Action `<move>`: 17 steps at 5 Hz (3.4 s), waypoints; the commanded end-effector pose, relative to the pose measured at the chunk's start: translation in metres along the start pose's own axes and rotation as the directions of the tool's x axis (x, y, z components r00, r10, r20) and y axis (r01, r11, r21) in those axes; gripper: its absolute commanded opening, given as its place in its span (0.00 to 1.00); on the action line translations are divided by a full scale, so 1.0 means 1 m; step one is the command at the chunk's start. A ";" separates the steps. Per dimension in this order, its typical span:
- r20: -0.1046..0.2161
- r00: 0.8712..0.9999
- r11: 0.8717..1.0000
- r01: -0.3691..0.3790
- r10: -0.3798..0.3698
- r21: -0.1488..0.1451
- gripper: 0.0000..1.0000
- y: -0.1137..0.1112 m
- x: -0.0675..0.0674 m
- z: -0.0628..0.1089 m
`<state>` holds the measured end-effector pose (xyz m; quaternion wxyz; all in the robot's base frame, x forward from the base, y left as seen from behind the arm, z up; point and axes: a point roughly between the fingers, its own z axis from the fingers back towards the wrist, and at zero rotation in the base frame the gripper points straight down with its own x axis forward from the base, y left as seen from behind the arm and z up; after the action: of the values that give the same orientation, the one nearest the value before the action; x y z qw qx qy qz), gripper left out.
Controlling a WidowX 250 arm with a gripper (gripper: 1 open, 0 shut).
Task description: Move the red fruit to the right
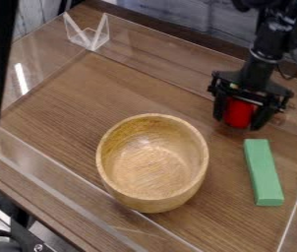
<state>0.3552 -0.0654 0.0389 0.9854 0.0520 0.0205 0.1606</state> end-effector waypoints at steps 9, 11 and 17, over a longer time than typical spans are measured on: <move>0.007 0.919 0.915 -0.392 0.395 -0.099 0.00 0.037 0.015 0.036; -0.002 0.918 0.914 -0.394 0.395 -0.101 0.00 0.038 0.037 0.027; -0.059 0.923 0.915 -0.385 0.381 -0.116 1.00 0.047 0.035 0.035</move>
<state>0.3647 -0.0168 0.0531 0.9357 0.0043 0.0528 0.3487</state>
